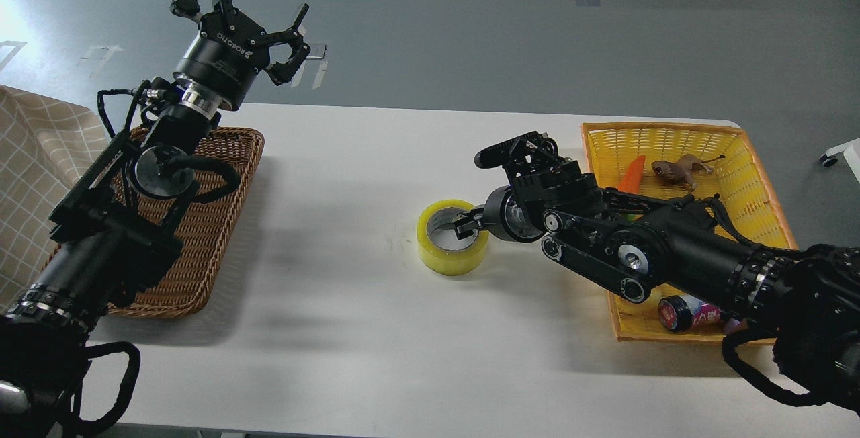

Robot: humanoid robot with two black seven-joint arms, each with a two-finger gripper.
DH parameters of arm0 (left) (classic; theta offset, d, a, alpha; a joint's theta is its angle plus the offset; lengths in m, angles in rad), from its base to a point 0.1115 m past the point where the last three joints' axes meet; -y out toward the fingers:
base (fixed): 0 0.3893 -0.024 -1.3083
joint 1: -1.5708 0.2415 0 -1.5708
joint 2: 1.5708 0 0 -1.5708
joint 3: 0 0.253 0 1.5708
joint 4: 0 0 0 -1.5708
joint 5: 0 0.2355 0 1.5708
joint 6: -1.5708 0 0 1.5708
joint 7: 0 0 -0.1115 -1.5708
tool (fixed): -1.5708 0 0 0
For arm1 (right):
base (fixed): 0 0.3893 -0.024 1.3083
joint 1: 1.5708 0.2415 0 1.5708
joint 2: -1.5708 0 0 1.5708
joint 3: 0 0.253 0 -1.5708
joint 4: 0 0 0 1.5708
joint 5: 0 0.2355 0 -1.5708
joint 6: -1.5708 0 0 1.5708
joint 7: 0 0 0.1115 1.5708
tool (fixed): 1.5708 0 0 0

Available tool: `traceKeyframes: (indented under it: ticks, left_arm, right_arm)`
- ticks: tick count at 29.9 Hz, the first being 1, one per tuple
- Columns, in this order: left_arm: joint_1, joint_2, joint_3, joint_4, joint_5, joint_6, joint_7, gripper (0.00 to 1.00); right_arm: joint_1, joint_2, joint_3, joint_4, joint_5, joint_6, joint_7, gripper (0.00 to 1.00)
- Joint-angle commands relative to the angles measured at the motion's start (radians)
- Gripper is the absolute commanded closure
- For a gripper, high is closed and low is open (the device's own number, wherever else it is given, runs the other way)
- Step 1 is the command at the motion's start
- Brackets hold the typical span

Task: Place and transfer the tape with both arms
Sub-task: 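Release the tape roll and raise the right gripper back over the tray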

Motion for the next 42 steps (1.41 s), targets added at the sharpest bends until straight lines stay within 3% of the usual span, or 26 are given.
traceKeyframes:
  ticks: [1,2,8,18,24,29,33,36,42]
  left_arm:
    - [0.0,0.0,0.0,-0.001,0.0,0.0,0.0,0.02]
    - [0.001,0.0,0.0,-0.001,0.0,0.0,0.0,0.02]
    - [0.0,0.0,0.002,-0.001,0.0,0.0,0.0,0.02]
    - [0.0,0.002,0.006,-0.001,0.0,0.0,0.002,0.02]
    - [0.0,0.002,0.014,-0.001,0.0,0.0,0.002,0.02]
    - [0.0,0.002,0.017,-0.001,0.002,0.0,0.003,0.02]
    - [0.0,0.005,0.018,-0.001,0.002,0.0,0.005,0.02]
    - [0.001,0.008,0.018,-0.001,0.005,0.0,0.008,0.02]
    - [-0.003,0.011,0.018,0.001,0.009,0.0,0.012,0.02]
  right_arm:
    - [0.001,0.0,0.016,0.009,0.009,0.0,0.009,0.24]
    - [-0.002,0.0,0.036,0.018,0.009,0.0,0.01,0.17]
    - [0.006,-0.069,0.194,0.046,0.009,0.0,0.001,0.0]
    - [-0.005,-0.256,0.504,0.118,0.015,0.0,0.004,0.0]
    - [-0.032,-0.313,0.738,0.118,0.214,0.0,0.006,0.0]
    - [-0.067,-0.334,0.904,0.126,0.365,0.0,0.043,0.0]
    - [-0.161,-0.319,1.106,0.13,0.489,0.0,0.136,0.0]
    - [-0.205,-0.315,1.188,0.129,0.625,0.0,0.174,0.0]
    - [-0.253,-0.305,1.216,0.121,1.053,0.0,0.176,0.0]
